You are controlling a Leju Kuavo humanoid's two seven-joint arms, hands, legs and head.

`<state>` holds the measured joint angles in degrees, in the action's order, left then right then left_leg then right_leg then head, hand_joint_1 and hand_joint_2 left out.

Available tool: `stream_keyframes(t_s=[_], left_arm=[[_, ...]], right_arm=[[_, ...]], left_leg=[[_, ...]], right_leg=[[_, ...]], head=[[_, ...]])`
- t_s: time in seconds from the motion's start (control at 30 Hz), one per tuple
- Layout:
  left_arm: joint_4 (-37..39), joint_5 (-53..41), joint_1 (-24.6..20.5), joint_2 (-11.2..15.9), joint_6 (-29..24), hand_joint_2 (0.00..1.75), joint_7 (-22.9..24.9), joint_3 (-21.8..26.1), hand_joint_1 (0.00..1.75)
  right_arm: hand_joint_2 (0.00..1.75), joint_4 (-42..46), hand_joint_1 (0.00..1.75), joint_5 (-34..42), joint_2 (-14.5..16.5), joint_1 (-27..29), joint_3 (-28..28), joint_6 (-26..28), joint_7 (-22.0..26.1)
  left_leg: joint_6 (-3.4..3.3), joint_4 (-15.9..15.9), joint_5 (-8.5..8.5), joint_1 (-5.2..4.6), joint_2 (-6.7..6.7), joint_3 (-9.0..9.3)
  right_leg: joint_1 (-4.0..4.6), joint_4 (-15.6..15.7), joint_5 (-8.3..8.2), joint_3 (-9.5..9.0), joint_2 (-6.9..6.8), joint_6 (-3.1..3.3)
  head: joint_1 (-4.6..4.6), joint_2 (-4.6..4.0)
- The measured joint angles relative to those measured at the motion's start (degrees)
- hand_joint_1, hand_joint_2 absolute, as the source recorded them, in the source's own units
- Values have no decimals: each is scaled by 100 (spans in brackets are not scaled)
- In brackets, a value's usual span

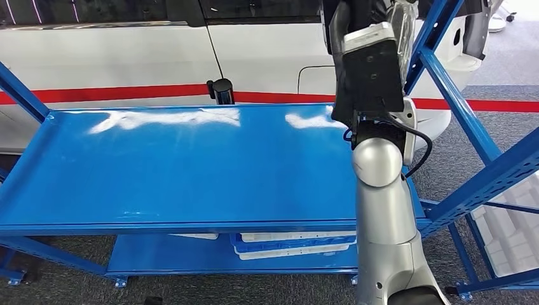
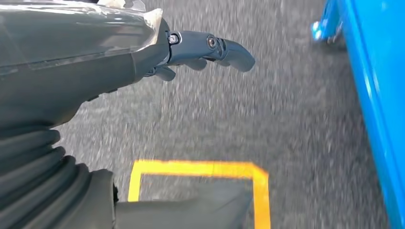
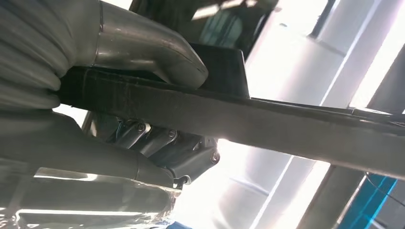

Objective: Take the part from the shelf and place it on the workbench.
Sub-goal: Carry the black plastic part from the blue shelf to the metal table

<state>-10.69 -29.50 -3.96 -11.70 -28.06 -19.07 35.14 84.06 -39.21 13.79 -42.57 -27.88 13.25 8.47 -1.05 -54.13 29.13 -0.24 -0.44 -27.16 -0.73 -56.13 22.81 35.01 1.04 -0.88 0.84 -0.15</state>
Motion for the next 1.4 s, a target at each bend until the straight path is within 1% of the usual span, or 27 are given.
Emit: stream_keyframes(t_s=[0.1, 0.17, 0.27, 0.33, 0.37, 0.43, 0.47, 0.5, 0.53, 0.6, 0.63, 0.67, 0.7, 0.73, 0.8, 0.87, 0.93, 0.97, 1.0, 1.03, 1.07, 1.13, 1.2, 1.27, 1.33, 1.37, 1.4], left_arm=[[1, 121, 1, -1, 50, 175, 276, 13, 0], [2, 157, 4, 6, -39, 175, 564, 44, 0], [2, 223, 7, 23, -87, 175, 866, 88, 0], [2, 257, 4, 21, -53, 175, 940, 103, 0], [2, 260, 2, 19, -41, 175, 955, 105, 0], [2, 264, 4, 13, -25, 175, 971, 110, 0], [2, 265, 5, 11, -22, 175, 983, 117, 0], [2, 267, 6, 8, -20, 175, 1003, 129, 0], [2, 268, 5, 5, -18, 175, 1033, 145, 0], [2, 285, 5, 4, -11, 175, 1102, 181, 0], [1, 298, 3, 10, 0, 175, 1125, 197, 0], [1, 311, 1, 19, 14, 175, 1140, 212, 0], [1, 323, 0, 26, 32, 175, 1149, 224, 0], [1, 329, -2, 33, 49, 175, 1157, 233, 0], [2, 343, -1, 41, 71, 175, 1167, 244, 0], [2, 354, -1, 47, 80, 175, 1170, 245, 0], [2, 405, -2, 46, 125, 175, 1163, 255, 0], [2, 460, -2, 45, 166, 175, 1150, 279, 0], [2, 513, -2, 45, 212, 175, 1134, 318, 0], [2, 558, -2, 46, 255, 175, 1120, 360, 0], [2, 573, -3, 47, 285, 175, 1111, 397, 0], [-1, 574, -13, 69, 335, 175, 1109, 441, 0], [-3, 574, -26, 96, 380, 175, 1109, 473, 0], [-4, 574, -30, 114, 409, 175, 1112, 491, 0], [-4, 571, -31, 126, 417, 175, 1115, 498, 0], [-4, 566, -34, 130, 418, 175, 1115, 503, 0], [-4, 561, -37, 132, 418, 175, 1115, 507, 0]], right_arm=[[175, 1, 175, 727, -60, 55, 121, -101, 222], [175, 1, 175, 1086, -95, 71, 186, -197, 316], [175, 5, 175, 1472, -122, 68, 236, -340, 372], [175, 12, 175, 1596, -131, 53, 256, -389, 380], [175, 15, 175, 1616, -138, 46, 263, -400, 385], [175, 14, 175, 1636, -164, 48, 270, -417, 392], [175, 13, 175, 1639, -180, 63, 277, -416, 394], [175, 13, 175, 1638, -195, 78, 284, -400, 395], [175, 12, 175, 1644, -206, 88, 291, -373, 395], [175, 12, 175, 1689, -217, 89, 302, -319, 395], [175, 12, 175, 1723, -223, 83, 305, -307, 395], [175, 12, 175, 1750, -229, 80, 309, -303, 396], [175, 10, 175, 1769, -239, 81, 316, -301, 396], [175, 8, 175, 1780, -247, 84, 323, -298, 396], [175, 3, 175, 1794, -256, 89, 339, -293, 397], [175, 3, 175, 1796, -256, 82, 352, -291, 398], [175, 0, 175, 1803, -261, 79, 360, -272, 398], [175, -2, 175, 1814, -267, 81, 361, -254, 392], [175, -4, 175, 1830, -277, 83, 362, -233, 383], [175, -6, 175, 1848, -290, 85, 362, -215, 372], [175, -5, 175, 1863, -303, 85, 362, -203, 362], [175, -1, 175, 1884, -327, 80, 366, -185, 356], [175, 7, 175, 1908, -349, 76, 372, -175, 356], [175, 22, 175, 1964, -371, 90, 373, -174, 358], [175, 44, 175, 2077, -396, 118, 370, -193, 372], [175, 56, 175, 2143, -413, 129, 368, -214, 384], [175, 63, 175, 2209, -433, 139, 363, -236, 399]], left_leg=[[-6, -12, 7, -6, 0, -8], [-34, -40, 21, -17, -1, -22], [-107, -10, -37, -15, 2, -6], [-178, 107, -148, 14, 30, 40], [-204, 159, -192, 34, 44, 58], [-221, 163, -209, 41, 58, 41], [-216, 146, -206, 42, 59, 29], [-206, 124, -199, 46, 60, 16], [-189, 93, -186, 55, 59, 2], [-110, -9, -126, 83, 55, -35], [-59, -76, -87, 85, 50, -80], [-13, -144, -53, 81, 45, -122], [25, -211, -31, 71, 38, -171], [47, -255, -26, 69, 33, -211], [85, -333, 20, 93, 29, -265], [128, -625, 268, 117, 30, -395], [161, -1321, 686, 122, 30, -687], [165, -1668, 838, 122, 30, -835], [152, -1883, 895, 120, 30, -920], [121, -1892, 839, 111, 29, -905], [65, -1685, 694, 95, 28, -777], [-106, -926, 394, 29, 34, -324], [-219, -426, 246, -49, 65, -45], [-253, -330, 155, -105, 89, -64], [-277, -190, -18, -93, 105, -102], [-283, -119, -125, -74, 116, -139], [-274, -75, -217, -54, 127, -178]], right_leg=[[-13, 7, -3, -1, 0, -5], [-37, 15, -12, 0, 1, -18], [-40, 39, -47, -1, 6, -82], [-18, -81, 41, 75, -13, -102], [-6, -304, 163, 180, -24, -84], [-18, -1057, 471, 501, -37, -46], [-29, -1392, 571, 642, -40, -57], [-48, -1563, 596, 706, -44, -91], [-70, -1511, 534, 664, -52, -147], [-123, -865, 297, 313, -88, -277], [-117, -560, 221, 128, -94, -303], [-110, -359, 190, 14, -94, -295], [-98, -293, 214, -22, -86, -256], [-79, -321, 220, -1, -67, -206], [-105, -331, 224, 59, -58, -136], [-117, -323, 197, 91, -60, -76], [-89, -323, 159, 141, -65, -6], [-68, -324, 136, 175, -67, 28], [-42, -325, 108, 211, -67, 64], [-15, -324, 80, 245, -66, 93], [13, -323, 48, 274, -63, 112], [58, -319, -19, 315, -56, 122], [46, -301, -90, 328, -63, 73], [11, -255, -183, 330, -85, -15], [17, -259, -170, 382, -96, -57], [26, -369, -34, 447, -96, -46], [21, -602, 188, 536, -97, -19]], head=[[-1, 0], [3, 0], [5, 0], [-5, 0], [-15, 0], [-28, 0], [-30, 0], [-31, 0], [-32, 0], [-34, 0], [-47, 0], [-53, 0], [-53, 0], [-51, 0], [-31, 0], [-17, 0], [-4, 0], [-5, 0], [-5, 0], [-5, 0], [-5, 0], [-11, 0], [-15, 0], [-11, 0], [-15, 0], [-24, 0], [-33, 0]])
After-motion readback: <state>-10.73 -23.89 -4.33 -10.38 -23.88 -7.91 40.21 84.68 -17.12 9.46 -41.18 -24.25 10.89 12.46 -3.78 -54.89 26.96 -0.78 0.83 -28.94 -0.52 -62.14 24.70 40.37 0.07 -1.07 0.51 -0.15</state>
